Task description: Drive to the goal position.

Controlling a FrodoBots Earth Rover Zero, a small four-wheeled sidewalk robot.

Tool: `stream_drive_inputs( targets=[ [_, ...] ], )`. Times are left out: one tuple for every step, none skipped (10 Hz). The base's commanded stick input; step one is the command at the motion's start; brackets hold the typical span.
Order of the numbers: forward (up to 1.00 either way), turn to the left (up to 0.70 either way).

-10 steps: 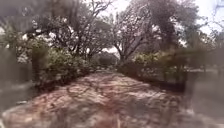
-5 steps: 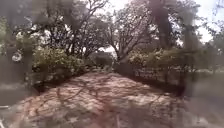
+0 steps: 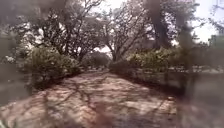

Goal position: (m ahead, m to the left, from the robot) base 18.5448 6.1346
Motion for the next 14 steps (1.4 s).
stream_drive_inputs(
  targets=[
    [0.70,0.00],
    [0.70,0.00],
    [0.70,0.00],
    [0.70,0.00],
    [0.70,0.28],
    [0.70,0.34],
    [0.70,0.24],
    [0.70,0.11],
    [0.70,0.00],
    [0.70,0.00],
    [0.70,0.17],
    [0.70,0.35],
    [0.70,0.17],
    [0.70,0.00]
  ],
)
